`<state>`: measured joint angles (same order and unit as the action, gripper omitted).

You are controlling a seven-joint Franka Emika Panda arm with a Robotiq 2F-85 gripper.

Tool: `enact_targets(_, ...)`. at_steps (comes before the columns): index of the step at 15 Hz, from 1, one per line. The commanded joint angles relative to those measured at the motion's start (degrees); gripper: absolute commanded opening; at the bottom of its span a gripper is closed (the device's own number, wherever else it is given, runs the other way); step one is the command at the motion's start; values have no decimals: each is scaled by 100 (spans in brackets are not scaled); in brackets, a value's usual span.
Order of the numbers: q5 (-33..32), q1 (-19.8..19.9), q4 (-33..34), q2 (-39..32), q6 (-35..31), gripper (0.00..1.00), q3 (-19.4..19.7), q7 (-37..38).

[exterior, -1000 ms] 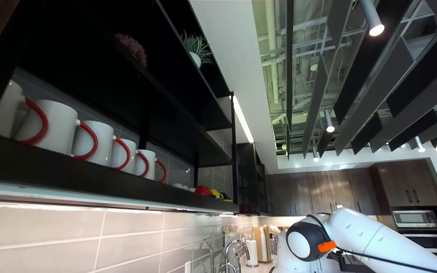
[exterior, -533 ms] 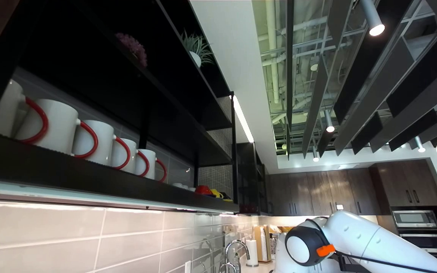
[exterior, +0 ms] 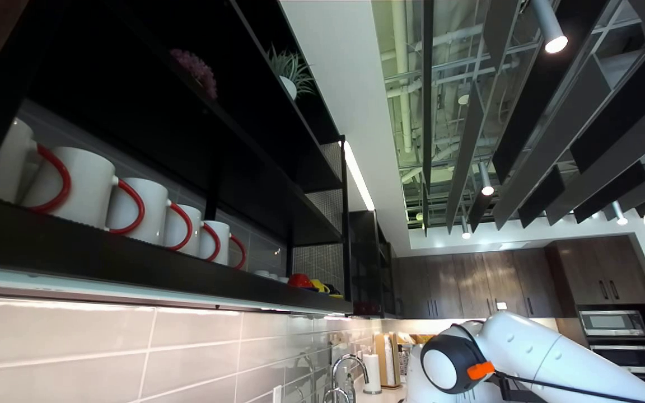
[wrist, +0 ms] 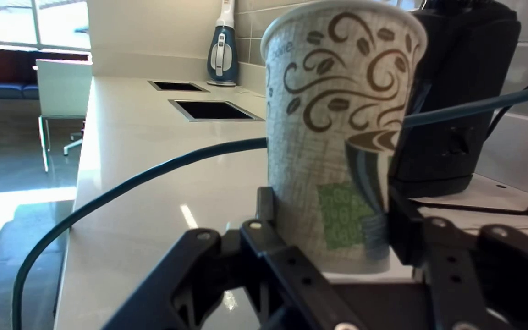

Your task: Put the cup on the countertop

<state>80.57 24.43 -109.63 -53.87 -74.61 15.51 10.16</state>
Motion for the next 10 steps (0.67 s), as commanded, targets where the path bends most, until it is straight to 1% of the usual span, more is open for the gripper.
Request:
enact_targets(1,-4,-101,172,-79,70,34,69,95)
enact_targets(9,-26,-348,327,-103,-78,34,49,261)
enact_targets(10,-32,-388,333,-96,-122,58,55,288)
